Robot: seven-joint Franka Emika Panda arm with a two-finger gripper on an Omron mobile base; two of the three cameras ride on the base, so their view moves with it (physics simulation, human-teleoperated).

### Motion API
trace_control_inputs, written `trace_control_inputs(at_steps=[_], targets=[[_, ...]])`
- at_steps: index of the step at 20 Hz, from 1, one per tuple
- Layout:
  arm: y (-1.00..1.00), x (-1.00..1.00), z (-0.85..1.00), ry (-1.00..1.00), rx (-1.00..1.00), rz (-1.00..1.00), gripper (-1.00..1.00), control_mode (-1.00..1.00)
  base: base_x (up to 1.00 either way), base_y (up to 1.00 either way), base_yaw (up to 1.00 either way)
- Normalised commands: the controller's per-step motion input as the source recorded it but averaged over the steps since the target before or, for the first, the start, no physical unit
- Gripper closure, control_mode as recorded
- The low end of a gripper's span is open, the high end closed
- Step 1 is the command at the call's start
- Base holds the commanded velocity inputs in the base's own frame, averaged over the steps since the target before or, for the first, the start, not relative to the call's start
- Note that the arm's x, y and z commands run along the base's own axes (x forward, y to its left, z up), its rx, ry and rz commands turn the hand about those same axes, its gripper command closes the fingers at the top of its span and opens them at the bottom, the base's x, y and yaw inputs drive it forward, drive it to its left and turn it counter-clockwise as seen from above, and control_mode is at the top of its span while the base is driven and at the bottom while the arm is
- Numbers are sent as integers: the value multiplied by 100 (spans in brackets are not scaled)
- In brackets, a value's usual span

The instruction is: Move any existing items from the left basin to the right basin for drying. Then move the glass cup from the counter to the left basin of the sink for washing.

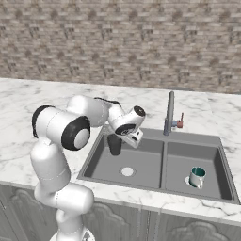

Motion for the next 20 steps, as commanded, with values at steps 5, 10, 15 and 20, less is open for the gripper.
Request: trace_control_inputs(at_steps=[5,10,15,20], targets=[[-38,-4,-53,0,0,-1,100,-100,0,0,0],[-30,6,-68,0,-2,0,100,-100,0,0,0],[-13,6,-56,0,-2,0,100,-100,0,0,0],[-5,11,-37,0,0,0,100,-100,0,0,0]])
